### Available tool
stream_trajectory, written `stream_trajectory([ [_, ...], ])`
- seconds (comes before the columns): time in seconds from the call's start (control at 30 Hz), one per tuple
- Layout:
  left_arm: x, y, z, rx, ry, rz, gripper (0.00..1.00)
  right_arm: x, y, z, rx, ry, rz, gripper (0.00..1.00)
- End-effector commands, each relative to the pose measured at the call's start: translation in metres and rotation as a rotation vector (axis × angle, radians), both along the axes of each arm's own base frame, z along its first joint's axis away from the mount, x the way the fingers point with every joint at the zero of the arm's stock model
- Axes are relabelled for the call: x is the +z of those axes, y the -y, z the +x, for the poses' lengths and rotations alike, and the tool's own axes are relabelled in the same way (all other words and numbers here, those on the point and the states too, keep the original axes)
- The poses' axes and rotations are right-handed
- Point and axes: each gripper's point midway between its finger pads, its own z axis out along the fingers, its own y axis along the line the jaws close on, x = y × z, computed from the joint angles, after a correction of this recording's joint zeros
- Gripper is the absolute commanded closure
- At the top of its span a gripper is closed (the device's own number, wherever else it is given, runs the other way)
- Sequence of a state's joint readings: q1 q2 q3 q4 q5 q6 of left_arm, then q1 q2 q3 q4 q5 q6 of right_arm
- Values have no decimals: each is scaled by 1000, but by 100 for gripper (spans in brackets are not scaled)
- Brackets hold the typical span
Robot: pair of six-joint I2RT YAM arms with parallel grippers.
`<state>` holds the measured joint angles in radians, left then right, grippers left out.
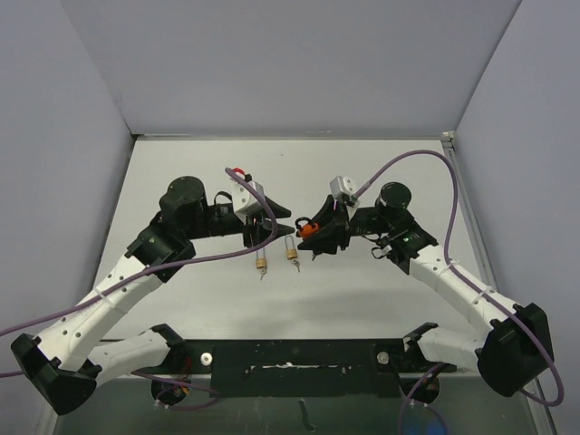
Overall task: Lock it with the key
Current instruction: Lock the lock.
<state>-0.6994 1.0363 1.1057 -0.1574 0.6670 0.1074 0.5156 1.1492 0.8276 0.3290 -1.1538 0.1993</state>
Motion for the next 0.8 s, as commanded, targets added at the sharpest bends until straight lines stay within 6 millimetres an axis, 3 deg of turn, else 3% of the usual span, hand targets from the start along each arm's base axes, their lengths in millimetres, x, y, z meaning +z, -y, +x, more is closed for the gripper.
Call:
stream_trajectory([
  [0.0,27,6,-6,-53,37,-79,62,22,-1,1,15,81,51,100],
  [0.17,29,10,-5,-61,19,-90,56,19,-1,1,16,74,48,100],
  [0.77,38,15,-2,-76,16,-88,57,12,-6,-3,41,59,27,100],
])
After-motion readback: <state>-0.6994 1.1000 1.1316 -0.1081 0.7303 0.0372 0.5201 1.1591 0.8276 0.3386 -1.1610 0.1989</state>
